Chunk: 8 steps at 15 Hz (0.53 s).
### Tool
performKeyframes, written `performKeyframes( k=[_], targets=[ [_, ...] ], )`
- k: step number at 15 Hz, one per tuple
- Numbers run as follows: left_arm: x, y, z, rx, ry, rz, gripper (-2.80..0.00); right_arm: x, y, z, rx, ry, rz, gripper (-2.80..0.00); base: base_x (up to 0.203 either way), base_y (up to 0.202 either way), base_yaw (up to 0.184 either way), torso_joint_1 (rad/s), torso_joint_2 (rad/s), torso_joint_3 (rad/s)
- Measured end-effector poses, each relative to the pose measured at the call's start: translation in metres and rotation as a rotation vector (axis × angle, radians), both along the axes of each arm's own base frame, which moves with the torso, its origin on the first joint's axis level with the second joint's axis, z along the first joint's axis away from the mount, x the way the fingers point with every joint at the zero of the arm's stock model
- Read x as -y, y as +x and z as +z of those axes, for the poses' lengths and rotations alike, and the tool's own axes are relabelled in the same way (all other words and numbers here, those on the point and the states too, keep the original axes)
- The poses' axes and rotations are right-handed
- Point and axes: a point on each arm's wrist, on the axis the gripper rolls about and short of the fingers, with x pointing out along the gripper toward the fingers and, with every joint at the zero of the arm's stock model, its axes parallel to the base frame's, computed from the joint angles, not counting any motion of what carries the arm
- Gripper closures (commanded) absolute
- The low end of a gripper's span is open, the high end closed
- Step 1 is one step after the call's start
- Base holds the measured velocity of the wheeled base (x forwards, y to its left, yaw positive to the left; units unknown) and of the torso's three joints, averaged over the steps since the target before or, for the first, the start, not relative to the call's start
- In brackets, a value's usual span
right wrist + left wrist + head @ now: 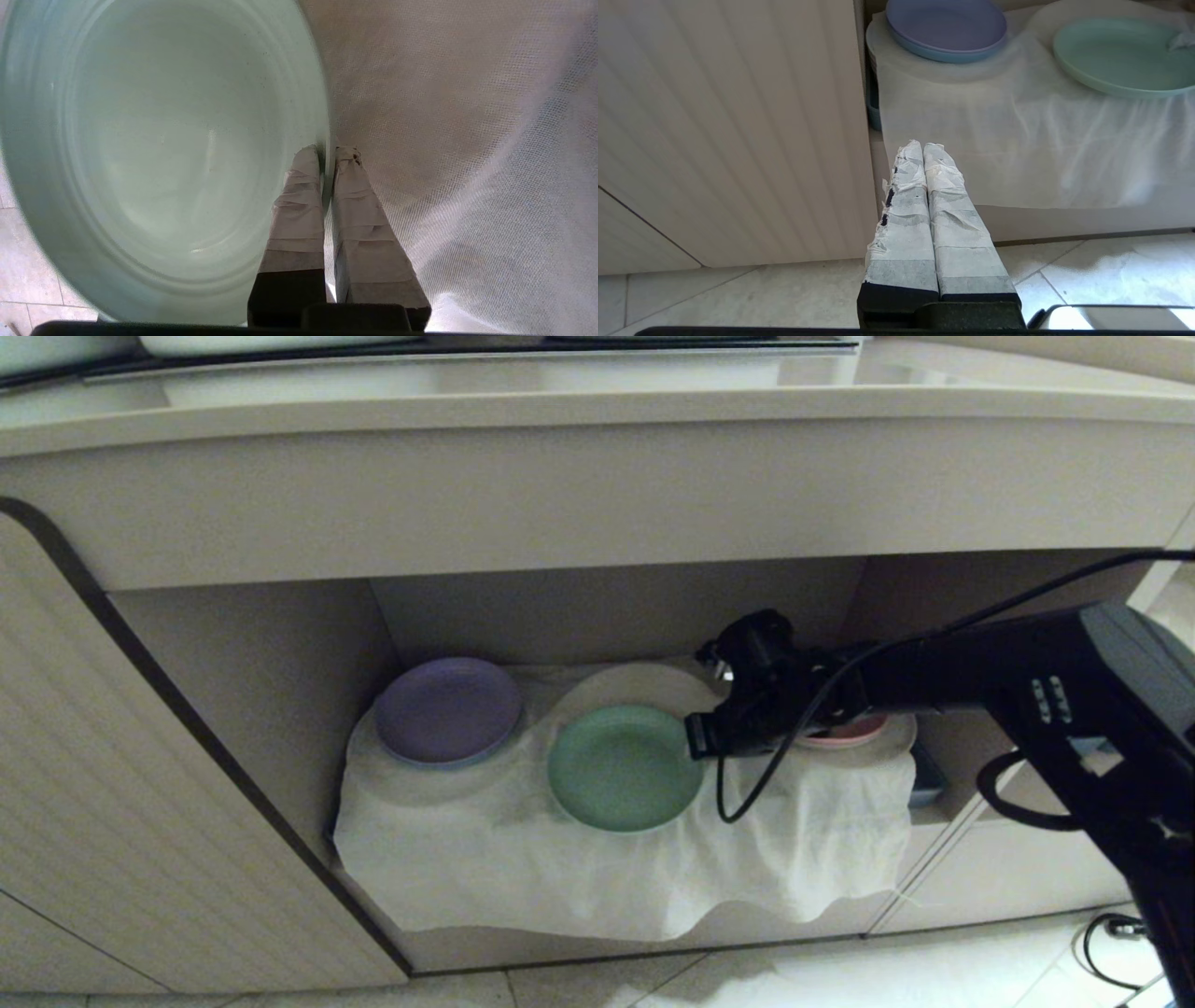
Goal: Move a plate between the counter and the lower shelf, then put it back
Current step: Pick up the plate in the cupboard
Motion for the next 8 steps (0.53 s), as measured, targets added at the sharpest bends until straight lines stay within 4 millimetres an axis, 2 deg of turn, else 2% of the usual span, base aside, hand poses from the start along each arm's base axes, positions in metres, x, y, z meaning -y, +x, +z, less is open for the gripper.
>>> performKeyframes(
  k=[8],
  targets=[
    [0.0,0.0,0.0001,0.0,-0.001,0.0,0.0,0.0026,-0.003,0.0023,-0.013,-0.028,-0.019,0.0,0.0,0.0,0.0,0.0,0.0,0.0]
  ],
)
